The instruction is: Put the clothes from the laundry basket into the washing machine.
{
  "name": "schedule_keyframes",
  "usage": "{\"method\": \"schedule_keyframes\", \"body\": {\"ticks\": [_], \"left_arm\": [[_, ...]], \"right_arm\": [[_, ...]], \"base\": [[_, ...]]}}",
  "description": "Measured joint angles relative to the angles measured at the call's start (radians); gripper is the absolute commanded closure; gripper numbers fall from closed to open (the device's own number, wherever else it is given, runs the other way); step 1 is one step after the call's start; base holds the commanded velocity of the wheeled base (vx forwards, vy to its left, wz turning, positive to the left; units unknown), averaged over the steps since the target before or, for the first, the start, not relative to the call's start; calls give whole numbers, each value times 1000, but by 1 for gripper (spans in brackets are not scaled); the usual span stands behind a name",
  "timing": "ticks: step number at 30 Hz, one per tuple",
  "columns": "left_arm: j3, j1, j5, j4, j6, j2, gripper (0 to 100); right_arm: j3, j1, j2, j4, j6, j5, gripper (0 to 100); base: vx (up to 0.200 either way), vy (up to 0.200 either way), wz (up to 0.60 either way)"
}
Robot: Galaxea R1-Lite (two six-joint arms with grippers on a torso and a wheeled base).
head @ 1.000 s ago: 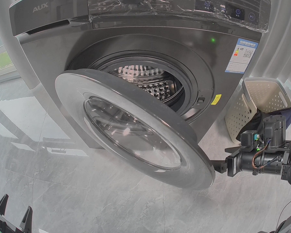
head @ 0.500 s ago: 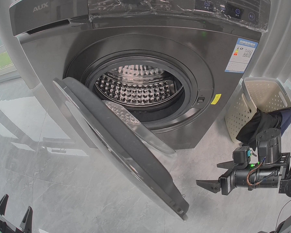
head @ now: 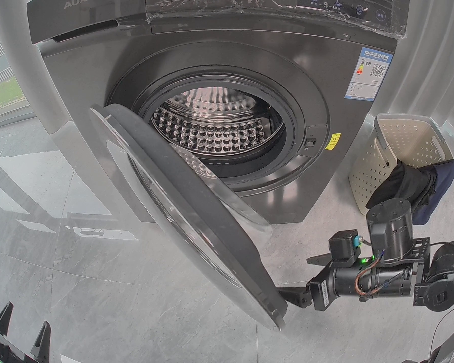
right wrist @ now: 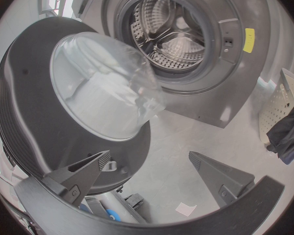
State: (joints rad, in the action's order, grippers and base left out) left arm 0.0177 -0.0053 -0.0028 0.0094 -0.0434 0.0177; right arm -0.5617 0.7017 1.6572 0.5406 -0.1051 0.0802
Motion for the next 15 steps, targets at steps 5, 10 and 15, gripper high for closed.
{"method": "schedule_keyframes", "body": {"ticks": [5, 10, 15], "left_arm": [[0, 0, 0, 0, 0, 0, 0], [0, 0, 0, 0, -1, 0, 0], [0, 1, 0, 0, -1, 0, 0]], "right_arm": [[20, 56, 12, 1, -16, -3, 0], [47, 54, 1, 0, -18, -6, 0], [31, -31, -6, 13, -19, -35, 0]], "base": [[0, 0, 0], [0, 0, 0], [0, 0, 0]]}}
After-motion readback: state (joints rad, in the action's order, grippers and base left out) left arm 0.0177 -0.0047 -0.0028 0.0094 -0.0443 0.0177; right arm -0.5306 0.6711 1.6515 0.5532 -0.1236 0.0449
